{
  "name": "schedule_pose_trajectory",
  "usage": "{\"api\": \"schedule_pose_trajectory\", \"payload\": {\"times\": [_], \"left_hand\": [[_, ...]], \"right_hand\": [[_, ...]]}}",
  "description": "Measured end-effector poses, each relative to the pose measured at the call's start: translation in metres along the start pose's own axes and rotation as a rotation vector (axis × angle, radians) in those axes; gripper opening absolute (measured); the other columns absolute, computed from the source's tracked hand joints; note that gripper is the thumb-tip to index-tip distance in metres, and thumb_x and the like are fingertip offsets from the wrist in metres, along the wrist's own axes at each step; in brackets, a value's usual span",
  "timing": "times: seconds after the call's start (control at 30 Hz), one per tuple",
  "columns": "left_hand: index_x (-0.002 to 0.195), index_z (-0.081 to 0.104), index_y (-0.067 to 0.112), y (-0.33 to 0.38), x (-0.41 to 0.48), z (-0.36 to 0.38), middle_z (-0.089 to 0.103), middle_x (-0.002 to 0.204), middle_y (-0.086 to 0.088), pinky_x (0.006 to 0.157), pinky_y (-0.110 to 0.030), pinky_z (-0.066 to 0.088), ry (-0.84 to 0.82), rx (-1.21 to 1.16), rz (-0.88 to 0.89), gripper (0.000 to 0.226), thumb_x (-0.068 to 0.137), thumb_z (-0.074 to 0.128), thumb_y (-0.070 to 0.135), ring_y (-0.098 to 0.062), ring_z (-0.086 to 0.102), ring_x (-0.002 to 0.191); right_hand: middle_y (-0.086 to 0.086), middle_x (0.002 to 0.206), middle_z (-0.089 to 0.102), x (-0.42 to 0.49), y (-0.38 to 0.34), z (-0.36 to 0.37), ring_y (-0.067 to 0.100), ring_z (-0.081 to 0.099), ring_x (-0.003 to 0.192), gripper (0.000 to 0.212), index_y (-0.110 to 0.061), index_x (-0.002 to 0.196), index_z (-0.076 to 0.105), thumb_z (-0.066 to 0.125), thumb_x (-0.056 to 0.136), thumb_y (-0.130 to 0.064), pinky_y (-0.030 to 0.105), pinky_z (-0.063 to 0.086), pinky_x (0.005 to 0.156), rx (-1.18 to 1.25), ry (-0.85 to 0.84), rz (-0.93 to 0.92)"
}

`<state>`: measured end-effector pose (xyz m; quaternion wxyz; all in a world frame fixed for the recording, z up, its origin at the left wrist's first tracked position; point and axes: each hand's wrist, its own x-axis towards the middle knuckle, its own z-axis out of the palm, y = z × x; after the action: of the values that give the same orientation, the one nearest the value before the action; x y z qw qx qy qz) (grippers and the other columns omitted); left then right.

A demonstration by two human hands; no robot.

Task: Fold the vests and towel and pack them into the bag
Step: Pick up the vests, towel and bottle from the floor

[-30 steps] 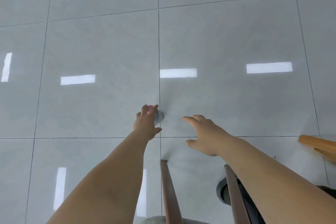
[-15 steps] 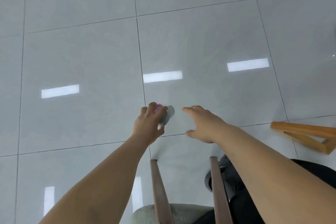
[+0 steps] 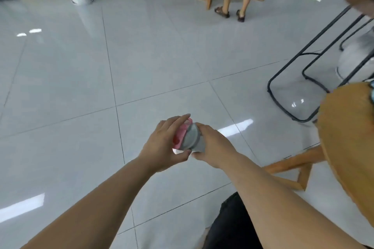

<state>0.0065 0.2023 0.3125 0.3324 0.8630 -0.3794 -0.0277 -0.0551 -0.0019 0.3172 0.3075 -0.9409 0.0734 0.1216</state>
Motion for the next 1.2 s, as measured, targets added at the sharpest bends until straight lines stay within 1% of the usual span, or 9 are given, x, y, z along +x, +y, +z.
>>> {"api": "schedule_pose_trajectory", "payload": {"times": [0.1, 0.2, 0.37, 0.6, 0.73, 0.87, 0.93, 1.03, 1.2], "left_hand": [[0.161, 0.034, 0.033, 0.047, 0.032, -0.011, 0.047, 0.153, 0.02, 0.11, -0.031, 0.043, 0.038, -0.033, 0.112, 0.101, 0.077, 0.089, 0.043, -0.012, 0.048, 0.134], [0.162, 0.031, 0.033, 0.096, 0.059, -0.017, 0.046, 0.153, 0.018, 0.11, -0.032, 0.045, 0.068, -0.078, 0.2, 0.101, 0.078, 0.088, 0.042, -0.01, 0.047, 0.136], [0.164, 0.017, 0.037, 0.177, 0.096, -0.016, 0.041, 0.156, 0.011, 0.108, -0.024, 0.047, 0.098, -0.228, 0.213, 0.11, 0.081, 0.086, 0.053, -0.003, 0.048, 0.136], [0.165, 0.002, 0.041, 0.27, 0.141, 0.028, 0.035, 0.166, 0.014, 0.114, -0.034, 0.047, 0.012, -0.328, 0.253, 0.099, 0.094, 0.067, 0.063, -0.012, 0.05, 0.142], [0.167, 0.001, 0.034, 0.306, 0.158, 0.061, 0.042, 0.164, 0.005, 0.116, -0.036, 0.043, -0.06, -0.357, 0.262, 0.075, 0.109, 0.047, 0.041, -0.015, 0.05, 0.142], [0.166, -0.003, 0.037, 0.334, 0.182, 0.102, 0.045, 0.162, 0.0, 0.11, -0.032, 0.041, -0.144, -0.345, 0.191, 0.083, 0.106, 0.053, 0.026, -0.02, 0.05, 0.142], [0.164, 0.0, 0.04, 0.347, 0.19, 0.122, 0.05, 0.156, 0.005, 0.106, -0.025, 0.047, -0.179, -0.342, 0.189, 0.091, 0.101, 0.064, 0.029, -0.016, 0.054, 0.137], [0.162, 0.016, 0.037, 0.357, 0.197, 0.153, 0.056, 0.139, 0.017, 0.085, -0.002, 0.043, -0.191, -0.388, 0.194, 0.086, 0.097, 0.071, 0.025, -0.007, 0.058, 0.124], [0.158, 0.023, 0.039, 0.362, 0.208, 0.201, 0.054, 0.12, 0.039, 0.076, -0.001, 0.046, -0.141, -0.443, 0.087, 0.088, 0.091, 0.077, 0.023, 0.012, 0.061, 0.105]], "right_hand": [[-0.015, 0.126, 0.064, -0.028, 0.003, -0.045, 0.015, 0.062, 0.111, 0.073, -0.038, 0.144, 0.047, 0.085, 0.08, -0.04, 0.037, 0.055, 0.092, 0.105, 0.166, 0.004], [-0.016, 0.121, 0.066, -0.058, 0.016, -0.088, 0.012, 0.062, 0.112, 0.073, -0.036, 0.138, 0.052, 0.089, 0.075, -0.042, 0.035, 0.056, 0.093, 0.201, 0.285, 0.025], [-0.019, 0.118, 0.065, -0.105, 0.038, -0.154, 0.003, 0.064, 0.11, 0.063, -0.035, 0.127, 0.057, 0.092, 0.074, -0.04, 0.025, 0.055, 0.085, 0.359, 0.473, 0.091], [-0.019, 0.118, 0.065, -0.164, 0.082, -0.227, 0.01, 0.064, 0.112, 0.062, -0.033, 0.127, 0.057, 0.093, 0.077, -0.035, 0.03, 0.058, 0.089, 0.421, 0.674, 0.15], [-0.016, 0.124, 0.066, -0.185, 0.117, -0.248, 0.012, 0.064, 0.112, 0.074, -0.027, 0.132, 0.056, 0.095, 0.072, -0.045, 0.031, 0.057, 0.092, 0.417, 0.758, 0.202], [-0.015, 0.12, 0.065, -0.198, 0.157, -0.26, 0.013, 0.063, 0.109, 0.069, -0.028, 0.128, 0.056, 0.092, 0.073, -0.05, 0.029, 0.052, 0.086, 0.402, 0.84, 0.288], [-0.014, 0.114, 0.063, -0.202, 0.172, -0.263, 0.011, 0.06, 0.104, 0.065, -0.026, 0.128, 0.056, 0.089, 0.077, -0.048, 0.028, 0.049, 0.084, 0.407, 0.859, 0.331], [-0.011, 0.11, 0.062, -0.202, 0.193, -0.264, 0.014, 0.06, 0.101, 0.062, -0.024, 0.128, 0.056, 0.087, 0.079, -0.044, 0.029, 0.049, 0.082, 0.415, 0.859, 0.39], [-0.016, 0.109, 0.058, -0.191, 0.229, -0.253, 0.013, 0.06, 0.104, 0.064, -0.029, 0.127, 0.056, 0.088, 0.076, -0.05, 0.033, 0.054, 0.084, 0.473, 0.859, 0.439]]}}
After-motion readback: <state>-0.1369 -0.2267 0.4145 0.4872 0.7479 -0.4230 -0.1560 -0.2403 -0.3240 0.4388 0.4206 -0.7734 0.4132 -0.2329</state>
